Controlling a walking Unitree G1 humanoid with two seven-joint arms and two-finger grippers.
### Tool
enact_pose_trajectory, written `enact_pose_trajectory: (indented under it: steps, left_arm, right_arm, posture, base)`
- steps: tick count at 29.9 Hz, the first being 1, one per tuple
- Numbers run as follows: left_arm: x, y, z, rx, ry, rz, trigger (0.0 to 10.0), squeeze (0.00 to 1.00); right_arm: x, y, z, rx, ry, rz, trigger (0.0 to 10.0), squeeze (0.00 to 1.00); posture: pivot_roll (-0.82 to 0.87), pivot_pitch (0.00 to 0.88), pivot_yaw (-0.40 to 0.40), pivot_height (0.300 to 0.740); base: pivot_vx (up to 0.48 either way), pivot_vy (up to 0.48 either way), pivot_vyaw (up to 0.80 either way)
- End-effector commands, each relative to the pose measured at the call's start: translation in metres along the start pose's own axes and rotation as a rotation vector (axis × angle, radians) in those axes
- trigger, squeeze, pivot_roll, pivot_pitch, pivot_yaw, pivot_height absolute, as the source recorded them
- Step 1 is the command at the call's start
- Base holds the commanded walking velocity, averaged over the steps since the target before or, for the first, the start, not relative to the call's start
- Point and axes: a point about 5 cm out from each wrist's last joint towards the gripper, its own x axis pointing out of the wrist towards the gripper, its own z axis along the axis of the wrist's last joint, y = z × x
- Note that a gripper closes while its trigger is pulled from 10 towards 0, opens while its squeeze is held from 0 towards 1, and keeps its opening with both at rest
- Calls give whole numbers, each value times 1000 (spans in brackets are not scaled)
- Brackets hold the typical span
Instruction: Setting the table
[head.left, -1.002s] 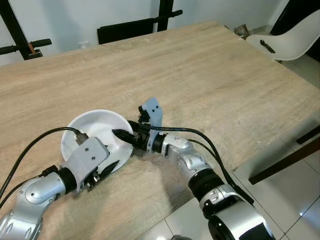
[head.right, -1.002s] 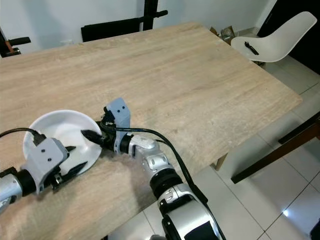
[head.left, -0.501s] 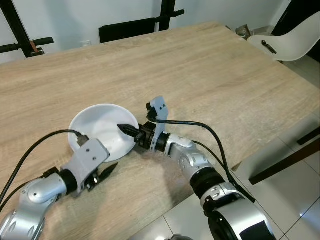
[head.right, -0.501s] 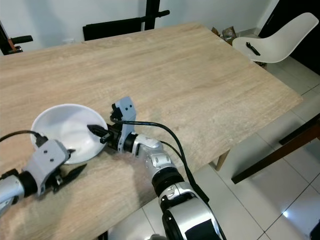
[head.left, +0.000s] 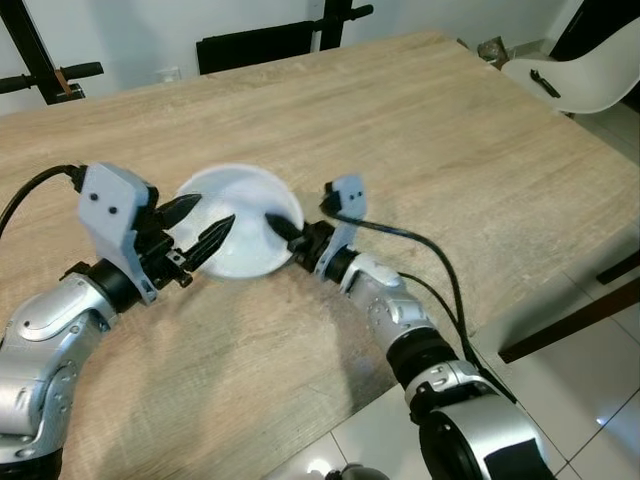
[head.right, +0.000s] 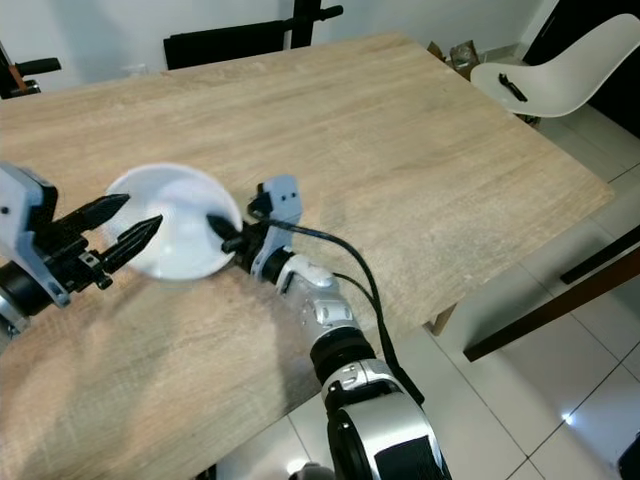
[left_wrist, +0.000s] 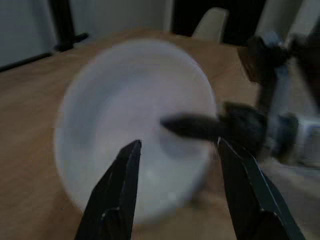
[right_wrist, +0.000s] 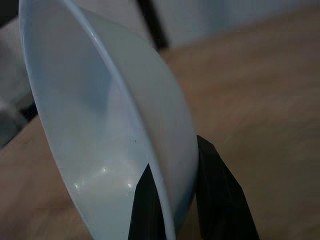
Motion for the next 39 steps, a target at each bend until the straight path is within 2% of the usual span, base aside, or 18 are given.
enact_pose_trajectory:
  steps: [1, 2, 5, 8, 10, 11, 14, 18, 21, 28, 39]
  left_arm:
    - [-2, -3, -5, -35, 20, -8, 10000, 0]
    - [-1, -1, -13, -35, 47, 32, 10000, 0]
    - [4, 5, -34, -2, 125, 169, 10000, 0]
    - [4, 6, -38, -10, 144, 183, 10000, 0]
    - [4, 10, -51, 14, 187, 282, 10000, 0]
    - [4, 10, -51, 14, 187, 282, 10000, 0]
    - [6, 17, -61, 81, 226, 447, 10000, 0]
    - [10, 12, -67, 125, 225, 531, 10000, 0]
    - [10, 12, -68, 123, 222, 544, 10000, 0]
    - [14, 8, -71, 166, 215, 606, 10000, 0]
    - [20, -1, -73, 177, 193, 605, 10000, 0]
  right_arm:
    - [-6, -8, 10, 2, -67, -51, 10000, 0]
    - [-14, -14, 21, -21, -120, -87, 10000, 0]
    - [-34, -18, 38, -72, -197, -147, 10000, 0]
    - [-38, -18, 40, -80, -210, -161, 10000, 0]
    - [-54, -20, 48, -140, -246, -228, 10000, 0]
    - [-54, -20, 48, -140, -246, -228, 10000, 0]
    - [-81, -22, 60, -266, -291, -348, 10000, 0]
    - [-103, -23, 64, -317, -284, -412, 10000, 0]
    - [-105, -23, 63, -323, -275, -416, 10000, 0]
    - [-121, -32, 57, -331, -218, -488, 10000, 0]
    - [-121, -32, 62, -342, -208, -496, 10000, 0]
  posture:
    - [2, 68, 10, 740]
    - [1, 65, 15, 740]
    - [-5, 57, 22, 740]
    - [-11, 54, 29, 740]
    - [-16, 48, 39, 740]
    - [-16, 48, 39, 740]
    - [-24, 41, 46, 740]
    - [-49, 34, 51, 740]
    - [-49, 34, 51, 740]
    - [-65, 32, 34, 740]
    - [-80, 44, 31, 740]
  base:
    - [0, 0, 0]
    - [0, 0, 0]
    - [0, 0, 0]
    - [0, 0, 0]
    - [0, 0, 0]
    - [0, 0, 0]
    - [0, 0, 0]
    - [0, 0, 0]
    - [0, 0, 0]
    - [0, 0, 0]
    - [-24, 0, 0]
